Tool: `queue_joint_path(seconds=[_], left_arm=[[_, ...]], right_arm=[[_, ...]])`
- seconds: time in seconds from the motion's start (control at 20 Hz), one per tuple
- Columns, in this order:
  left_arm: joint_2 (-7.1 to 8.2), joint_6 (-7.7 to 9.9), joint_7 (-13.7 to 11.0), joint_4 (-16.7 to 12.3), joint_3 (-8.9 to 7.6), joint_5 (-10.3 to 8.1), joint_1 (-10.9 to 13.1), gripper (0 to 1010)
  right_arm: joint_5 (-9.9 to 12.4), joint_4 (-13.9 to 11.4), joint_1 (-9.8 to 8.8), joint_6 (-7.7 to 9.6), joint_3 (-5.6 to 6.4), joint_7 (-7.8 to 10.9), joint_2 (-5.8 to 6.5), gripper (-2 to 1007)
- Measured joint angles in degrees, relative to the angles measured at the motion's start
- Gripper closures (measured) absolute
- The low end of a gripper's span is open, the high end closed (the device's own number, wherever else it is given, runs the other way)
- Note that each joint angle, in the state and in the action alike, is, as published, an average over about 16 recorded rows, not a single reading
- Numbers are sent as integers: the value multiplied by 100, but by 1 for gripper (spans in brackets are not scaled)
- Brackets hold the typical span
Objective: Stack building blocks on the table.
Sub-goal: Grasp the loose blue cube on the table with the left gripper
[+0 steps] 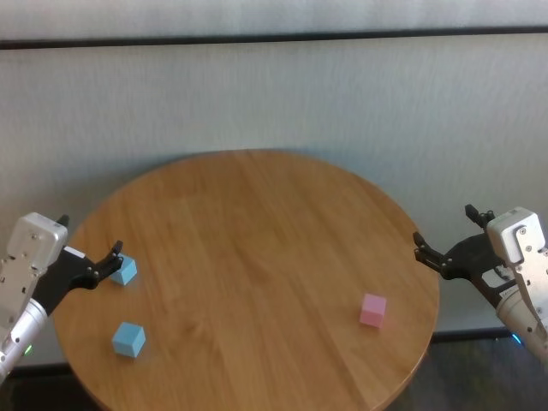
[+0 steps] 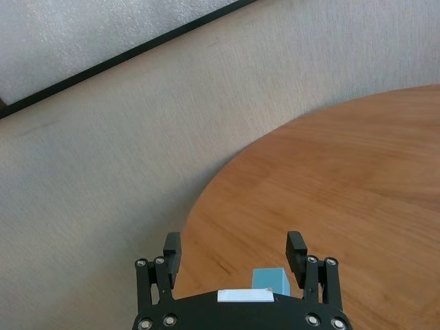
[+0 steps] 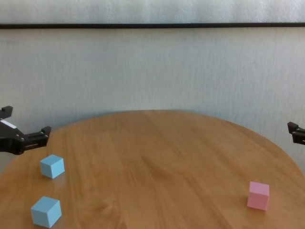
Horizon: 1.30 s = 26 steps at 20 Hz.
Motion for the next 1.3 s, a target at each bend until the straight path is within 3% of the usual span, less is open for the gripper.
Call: queue_joint_path(seconds=[1.3], left_arm=[[0,0,0,0,0,0,0,10]], right_arm=[[0,0,0,0,0,0,0,4]])
